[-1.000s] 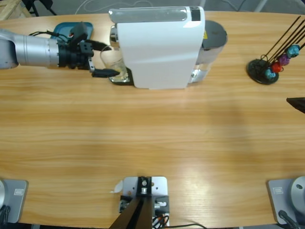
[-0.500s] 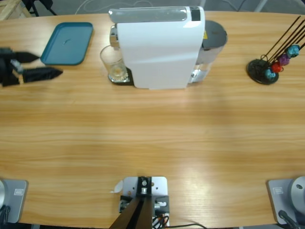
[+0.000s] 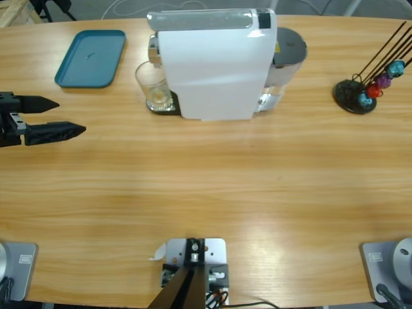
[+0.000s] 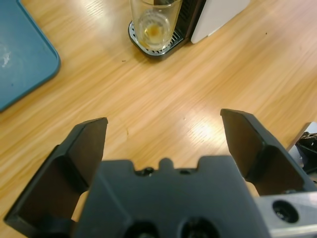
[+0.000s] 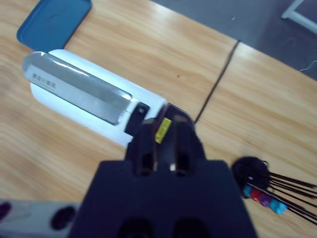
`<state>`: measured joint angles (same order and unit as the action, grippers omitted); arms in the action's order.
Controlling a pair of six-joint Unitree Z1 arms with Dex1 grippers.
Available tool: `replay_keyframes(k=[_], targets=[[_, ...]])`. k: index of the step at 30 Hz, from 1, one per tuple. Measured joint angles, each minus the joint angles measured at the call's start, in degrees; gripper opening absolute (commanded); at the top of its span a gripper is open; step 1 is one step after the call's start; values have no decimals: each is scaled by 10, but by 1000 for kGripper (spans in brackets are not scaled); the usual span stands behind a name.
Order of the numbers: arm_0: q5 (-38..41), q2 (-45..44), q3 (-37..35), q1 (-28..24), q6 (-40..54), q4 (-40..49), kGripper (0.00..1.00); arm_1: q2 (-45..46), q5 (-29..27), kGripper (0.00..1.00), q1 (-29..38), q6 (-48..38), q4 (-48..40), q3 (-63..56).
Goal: Pour coffee
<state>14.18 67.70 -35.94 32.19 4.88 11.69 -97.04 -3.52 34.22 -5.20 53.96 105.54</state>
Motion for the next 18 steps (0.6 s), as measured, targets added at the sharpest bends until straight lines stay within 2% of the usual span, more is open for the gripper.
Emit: replay_keyframes(k=[9,18], targets=[[-3,10,3,1,0,-21,1000,-74,15,0,0,7,31,44],[-18,10,12,1,0,-38,1000,-87,48,0,9,22,55,57]])
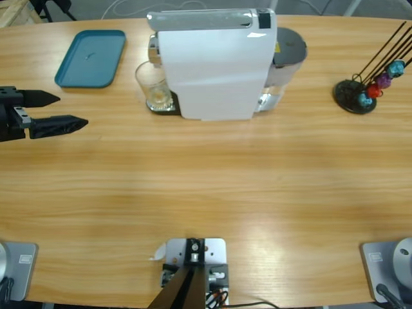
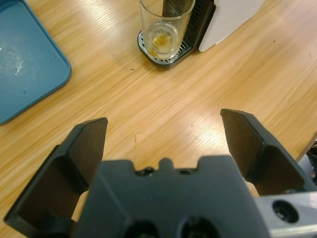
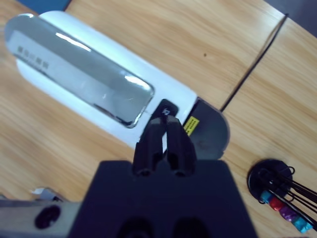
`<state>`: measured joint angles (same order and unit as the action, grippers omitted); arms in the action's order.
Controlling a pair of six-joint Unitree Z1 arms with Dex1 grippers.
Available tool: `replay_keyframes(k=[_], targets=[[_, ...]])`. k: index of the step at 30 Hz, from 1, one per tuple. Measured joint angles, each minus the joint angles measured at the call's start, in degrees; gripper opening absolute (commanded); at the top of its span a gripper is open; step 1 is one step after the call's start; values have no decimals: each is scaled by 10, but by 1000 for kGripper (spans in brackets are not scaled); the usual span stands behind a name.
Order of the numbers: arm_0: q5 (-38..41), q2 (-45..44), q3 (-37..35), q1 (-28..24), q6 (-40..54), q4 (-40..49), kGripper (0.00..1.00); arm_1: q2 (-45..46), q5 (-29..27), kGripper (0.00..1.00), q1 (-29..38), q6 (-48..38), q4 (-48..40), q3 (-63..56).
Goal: Pour coffee
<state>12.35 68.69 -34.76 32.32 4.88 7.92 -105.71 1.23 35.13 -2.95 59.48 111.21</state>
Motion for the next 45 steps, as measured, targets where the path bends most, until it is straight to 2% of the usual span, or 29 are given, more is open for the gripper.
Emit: replay_keyframes(k=[45], targets=[[-23,0,14,0,6,-22,1000,-27,5,0,-4,7,-19,-16]])
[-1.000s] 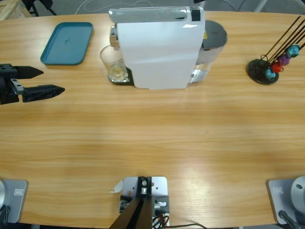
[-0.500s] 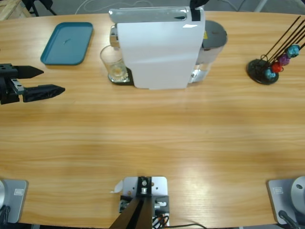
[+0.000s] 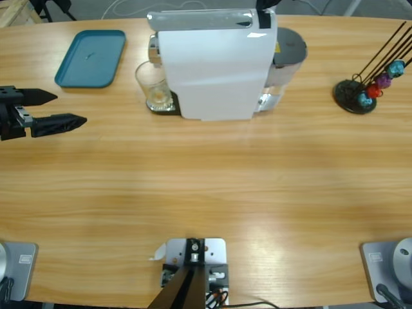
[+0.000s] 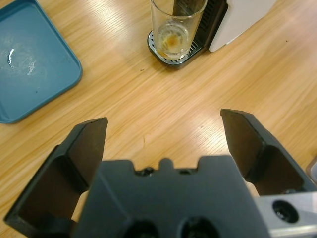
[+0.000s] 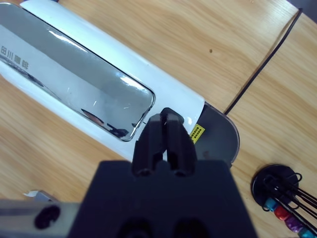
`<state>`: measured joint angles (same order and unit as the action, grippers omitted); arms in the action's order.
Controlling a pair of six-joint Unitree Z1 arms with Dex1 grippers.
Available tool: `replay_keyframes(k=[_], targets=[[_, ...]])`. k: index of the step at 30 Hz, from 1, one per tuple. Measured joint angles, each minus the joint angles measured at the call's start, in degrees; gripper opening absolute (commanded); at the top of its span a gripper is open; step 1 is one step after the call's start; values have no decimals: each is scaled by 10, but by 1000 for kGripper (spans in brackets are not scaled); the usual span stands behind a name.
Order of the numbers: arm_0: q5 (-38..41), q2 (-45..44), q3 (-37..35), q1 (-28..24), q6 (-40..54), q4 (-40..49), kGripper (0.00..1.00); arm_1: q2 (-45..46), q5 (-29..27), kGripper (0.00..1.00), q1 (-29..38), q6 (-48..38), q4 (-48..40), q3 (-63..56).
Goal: Pour coffee
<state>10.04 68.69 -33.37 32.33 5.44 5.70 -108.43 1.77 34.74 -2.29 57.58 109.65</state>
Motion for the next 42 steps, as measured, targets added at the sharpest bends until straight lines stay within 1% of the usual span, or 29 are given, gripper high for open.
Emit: replay_keyframes(k=[6,7,8,9,10,17,21,28,38,42], targets=[[-3,0,2,0,0,0,1000,17,0,0,-3,0,-11,-27],[-3,0,2,0,0,0,1000,22,0,37,-3,0,-13,-33],[-3,0,2,0,0,0,1000,25,0,577,-3,0,-14,-37],[-3,0,2,0,0,0,1000,27,0,958,-4,0,-15,-39],[-3,0,2,0,0,0,1000,27,1,1000,-4,1,-15,-38],[-3,0,4,0,0,0,1000,28,5,1000,-5,25,21,46],[-3,0,4,0,0,0,1000,29,5,1000,-5,18,27,49],[-3,0,5,4,0,0,1000,29,5,1000,-5,-32,37,50],[-3,0,9,4,0,0,1000,30,5,1000,-5,-42,76,59],[-3,0,10,4,1,0,1000,47,5,1000,-5,-47,93,59]])
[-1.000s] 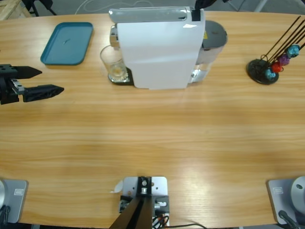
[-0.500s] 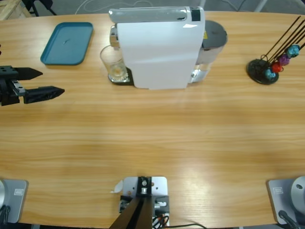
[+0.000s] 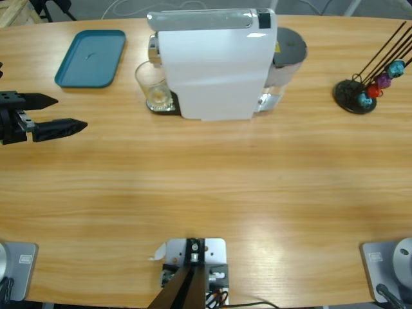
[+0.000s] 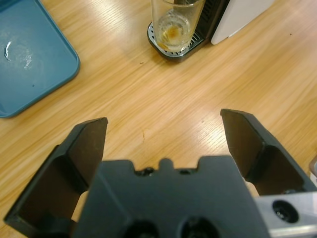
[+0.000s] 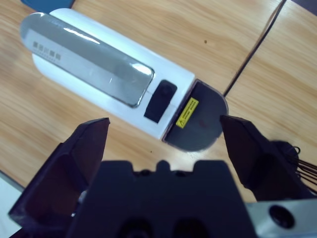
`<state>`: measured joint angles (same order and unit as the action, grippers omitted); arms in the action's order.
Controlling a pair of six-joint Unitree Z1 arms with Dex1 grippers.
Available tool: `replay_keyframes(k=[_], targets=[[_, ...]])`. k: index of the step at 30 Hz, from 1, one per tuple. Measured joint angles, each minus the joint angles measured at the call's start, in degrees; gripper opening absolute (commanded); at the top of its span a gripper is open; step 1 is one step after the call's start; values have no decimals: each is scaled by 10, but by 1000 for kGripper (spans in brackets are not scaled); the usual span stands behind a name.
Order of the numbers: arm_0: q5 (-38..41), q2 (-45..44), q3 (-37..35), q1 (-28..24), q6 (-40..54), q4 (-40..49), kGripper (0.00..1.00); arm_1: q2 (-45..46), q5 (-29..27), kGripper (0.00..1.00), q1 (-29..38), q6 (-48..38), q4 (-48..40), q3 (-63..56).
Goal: Pour coffee
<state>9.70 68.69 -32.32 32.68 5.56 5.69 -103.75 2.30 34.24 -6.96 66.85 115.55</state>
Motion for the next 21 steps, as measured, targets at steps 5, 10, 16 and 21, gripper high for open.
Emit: replay_keyframes(k=[5,10,16,21], targets=[[0,-4,11,0,23,0,1000,56,0,1000,0,-10,8,-25],[0,-42,18,0,25,1,1000,150,-2,1000,0,-1,-11,-177],[5,-61,18,15,17,11,1000,316,-8,1000,0,56,-219,-472],[32,-101,26,35,12,14,1000,405,8,1000,0,97,-227,-579]])
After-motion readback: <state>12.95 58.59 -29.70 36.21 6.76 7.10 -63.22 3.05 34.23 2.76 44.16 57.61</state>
